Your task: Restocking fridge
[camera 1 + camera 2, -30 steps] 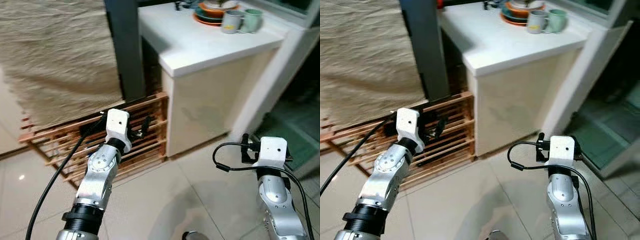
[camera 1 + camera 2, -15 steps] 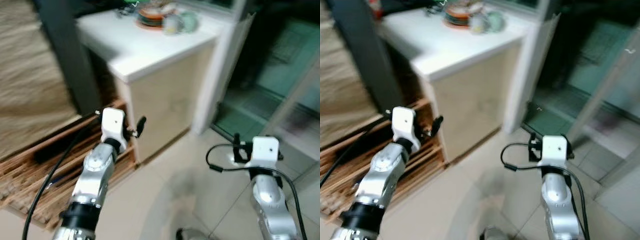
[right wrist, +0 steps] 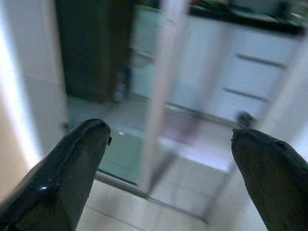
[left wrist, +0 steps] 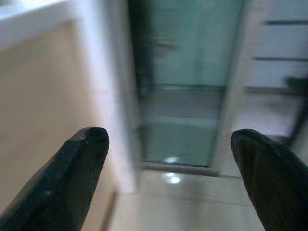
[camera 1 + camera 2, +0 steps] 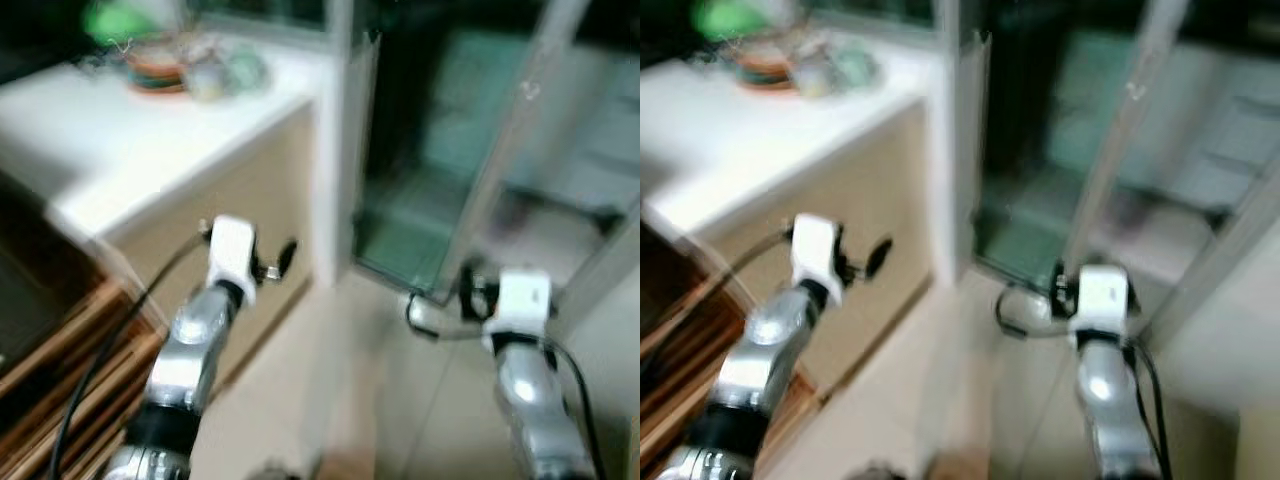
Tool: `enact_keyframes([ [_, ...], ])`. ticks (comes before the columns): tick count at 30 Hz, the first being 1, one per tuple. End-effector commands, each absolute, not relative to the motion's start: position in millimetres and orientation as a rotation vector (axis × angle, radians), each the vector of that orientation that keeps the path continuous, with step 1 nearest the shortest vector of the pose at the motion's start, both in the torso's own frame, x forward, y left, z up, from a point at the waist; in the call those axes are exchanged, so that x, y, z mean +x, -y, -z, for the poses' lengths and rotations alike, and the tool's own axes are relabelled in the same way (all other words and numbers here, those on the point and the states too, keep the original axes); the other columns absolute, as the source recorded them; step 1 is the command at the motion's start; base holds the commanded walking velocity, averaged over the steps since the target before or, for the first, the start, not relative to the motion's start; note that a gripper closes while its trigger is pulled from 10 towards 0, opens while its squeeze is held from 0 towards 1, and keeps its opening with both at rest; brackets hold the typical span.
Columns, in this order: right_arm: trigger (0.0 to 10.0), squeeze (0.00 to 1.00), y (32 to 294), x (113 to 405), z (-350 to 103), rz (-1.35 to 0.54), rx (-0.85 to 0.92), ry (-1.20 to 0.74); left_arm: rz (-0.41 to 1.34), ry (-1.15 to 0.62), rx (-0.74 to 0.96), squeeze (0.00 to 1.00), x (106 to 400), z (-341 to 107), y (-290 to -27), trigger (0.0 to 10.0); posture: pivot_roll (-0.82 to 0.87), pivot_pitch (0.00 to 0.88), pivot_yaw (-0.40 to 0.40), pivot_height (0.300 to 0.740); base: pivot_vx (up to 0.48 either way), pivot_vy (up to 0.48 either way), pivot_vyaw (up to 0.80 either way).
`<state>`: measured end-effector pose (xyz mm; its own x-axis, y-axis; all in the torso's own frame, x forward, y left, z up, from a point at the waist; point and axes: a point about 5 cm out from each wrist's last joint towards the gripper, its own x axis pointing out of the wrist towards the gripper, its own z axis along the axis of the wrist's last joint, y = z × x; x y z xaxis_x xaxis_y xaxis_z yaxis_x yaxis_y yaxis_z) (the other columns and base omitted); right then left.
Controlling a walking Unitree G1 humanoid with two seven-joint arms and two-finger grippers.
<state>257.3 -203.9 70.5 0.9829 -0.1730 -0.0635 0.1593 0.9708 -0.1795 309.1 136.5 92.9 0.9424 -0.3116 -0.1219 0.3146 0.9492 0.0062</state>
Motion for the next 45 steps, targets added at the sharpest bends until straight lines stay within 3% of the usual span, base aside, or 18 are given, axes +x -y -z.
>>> enact_keyframes([
  [1,10.0,1.00,209.6,252.8,-66.6,0.173,-0.170,-0.103,0.318,-0.132,0.024,0.00,307.9,-92.3,-137.4,10.0,-0.22,0.000,0.046,0.727,0.000,0.000,-0.43],
  [10,10.0,1.00,225.5,211.2,-54.4,0.163,-0.174,-0.193,0.273,-0.213,0.027,0.00,257.8,-65.7,-186.0,10.0,-0.22,0.000,0.046,0.727,0.000,0.000,-0.05],
  [15,10.0,1.00,216.6,218.0,-56.6,0.091,-0.196,-0.178,0.216,-0.243,-0.066,0.00,228.3,-50.9,-183.7,10.0,-0.22,0.000,0.032,0.727,0.000,0.000,0.00],
  [21,10.0,1.00,209.5,221.7,-53.8,0.079,-0.107,-0.188,0.203,-0.242,-0.045,0.00,233.7,-56.8,-176.7,10.0,-0.19,0.000,0.003,0.727,0.000,0.000,0.00],
  [24,10.0,1.00,207.3,217.2,-53.9,0.066,-0.079,-0.198,0.240,-0.310,-0.026,0.00,219.6,-60.4,-178.9,10.0,-0.19,0.000,0.012,0.727,0.000,0.000,0.00],
  [29,10.0,1.00,209.4,216.1,-51.9,0.070,-0.071,-0.213,0.256,-0.270,-0.014,0.00,207.4,-85.2,-176.4,10.0,-0.19,0.000,0.013,0.727,0.000,0.000,0.32],
  [31,10.0,1.00,211.9,217.5,-50.0,0.088,-0.067,-0.214,0.262,-0.180,0.031,0.00,221.6,-112.7,-167.2,10.0,-0.18,0.000,0.011,0.727,0.000,0.000,0.40],
  [45,10.0,1.00,206.6,228.0,-57.1,0.073,-0.102,-0.170,0.337,-0.167,0.052,0.00,233.2,-127.0,-150.8,10.0,-0.20,0.000,0.034,0.727,0.317,0.000,0.00],
])
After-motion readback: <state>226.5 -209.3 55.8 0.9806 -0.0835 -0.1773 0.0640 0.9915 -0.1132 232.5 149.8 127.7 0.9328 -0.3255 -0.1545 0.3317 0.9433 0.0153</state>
